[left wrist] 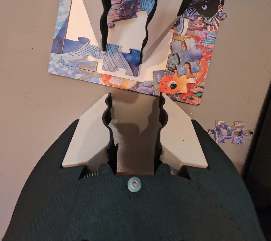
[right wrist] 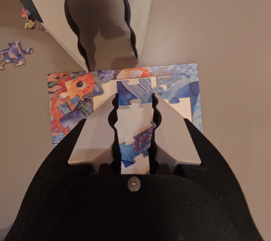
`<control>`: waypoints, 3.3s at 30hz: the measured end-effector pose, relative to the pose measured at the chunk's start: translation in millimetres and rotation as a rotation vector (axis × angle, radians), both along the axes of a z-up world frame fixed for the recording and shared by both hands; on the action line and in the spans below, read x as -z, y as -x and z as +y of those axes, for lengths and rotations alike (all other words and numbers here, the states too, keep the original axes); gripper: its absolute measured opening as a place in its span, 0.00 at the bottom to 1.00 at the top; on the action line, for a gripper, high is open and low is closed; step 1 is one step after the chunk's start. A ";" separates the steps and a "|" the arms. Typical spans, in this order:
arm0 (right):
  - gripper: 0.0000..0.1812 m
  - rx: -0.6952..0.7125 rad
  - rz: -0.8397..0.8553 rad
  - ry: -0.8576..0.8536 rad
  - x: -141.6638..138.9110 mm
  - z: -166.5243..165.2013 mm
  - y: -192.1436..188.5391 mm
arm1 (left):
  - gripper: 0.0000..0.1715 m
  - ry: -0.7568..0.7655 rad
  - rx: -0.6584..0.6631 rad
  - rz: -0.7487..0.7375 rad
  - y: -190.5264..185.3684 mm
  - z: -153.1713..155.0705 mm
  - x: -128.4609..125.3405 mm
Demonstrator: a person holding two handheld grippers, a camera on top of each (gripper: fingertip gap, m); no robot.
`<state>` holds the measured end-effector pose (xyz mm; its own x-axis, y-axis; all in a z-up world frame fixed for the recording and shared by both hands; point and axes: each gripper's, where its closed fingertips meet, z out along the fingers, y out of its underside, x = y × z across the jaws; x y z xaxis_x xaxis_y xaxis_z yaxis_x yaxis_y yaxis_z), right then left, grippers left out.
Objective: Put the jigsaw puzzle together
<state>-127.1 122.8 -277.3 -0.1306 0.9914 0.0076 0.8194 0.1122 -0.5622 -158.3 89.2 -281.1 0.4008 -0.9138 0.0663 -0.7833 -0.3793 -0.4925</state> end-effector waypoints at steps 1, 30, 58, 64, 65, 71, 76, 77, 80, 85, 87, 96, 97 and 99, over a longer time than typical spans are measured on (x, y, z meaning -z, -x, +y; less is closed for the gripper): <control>0.24 0.001 0.000 -0.001 0.8 0.2 1.3 | 0.37 -0.004 -0.001 0.001 0.2 0.5 -0.5; 0.28 0.018 -0.162 0.052 8.0 -39.3 -119.4 | 0.36 -0.058 0.004 0.025 -7.2 11.7 1.7; 0.27 0.496 -0.032 0.024 11.4 43.9 -52.4 | 0.32 -0.047 -0.024 0.013 -12.0 15.8 5.1; 0.25 0.487 -0.015 0.030 10.8 45.2 -53.5 | 0.32 -0.048 -0.025 0.009 -12.1 16.2 5.0; 0.25 0.489 -0.014 0.032 10.7 45.1 -54.4 | 0.32 -0.048 -0.026 0.010 -11.6 16.5 4.9; 0.25 0.497 -0.001 0.046 7.2 44.9 -67.3 | 0.32 -0.059 -0.026 0.012 -11.2 17.4 3.3; 0.24 0.545 0.076 0.075 -9.8 53.5 -84.3 | 0.32 -0.091 0.014 -0.057 -31.5 15.2 -11.8; 0.18 0.548 0.094 0.082 -13.8 54.9 -87.5 | 0.32 -0.101 0.027 -0.070 -37.7 14.4 -15.3; 0.04 0.551 0.169 0.121 -28.0 56.5 -93.0 | 0.32 -0.132 0.098 -0.110 -66.3 6.6 -25.1; 0.14 0.557 0.138 0.098 -31.4 56.7 -112.4 | 0.32 -0.179 0.257 -0.126 -125.9 -14.7 -25.2; 0.22 0.529 0.105 0.104 -32.1 44.8 -126.3 | 0.32 -0.194 0.300 -0.128 -145.9 -21.5 -21.6; 0.29 0.389 0.005 0.093 -7.0 -36.6 -206.3 | 0.29 -0.202 0.327 -0.059 -168.1 -21.8 0.5; 0.30 0.375 -0.003 0.095 -1.9 -43.9 -209.8 | 0.29 -0.198 0.321 -0.052 -165.6 -20.1 1.2; 0.31 0.364 -0.018 0.101 6.8 -52.9 -213.4 | 0.27 -0.172 0.314 -0.048 -161.1 -20.7 1.9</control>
<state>86.3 69.9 -284.1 0.2311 0.9686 -0.0918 0.8052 -0.2433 -0.5407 2.8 68.5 -283.0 0.0990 -0.9913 -0.0873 -0.8229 -0.0322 -0.5673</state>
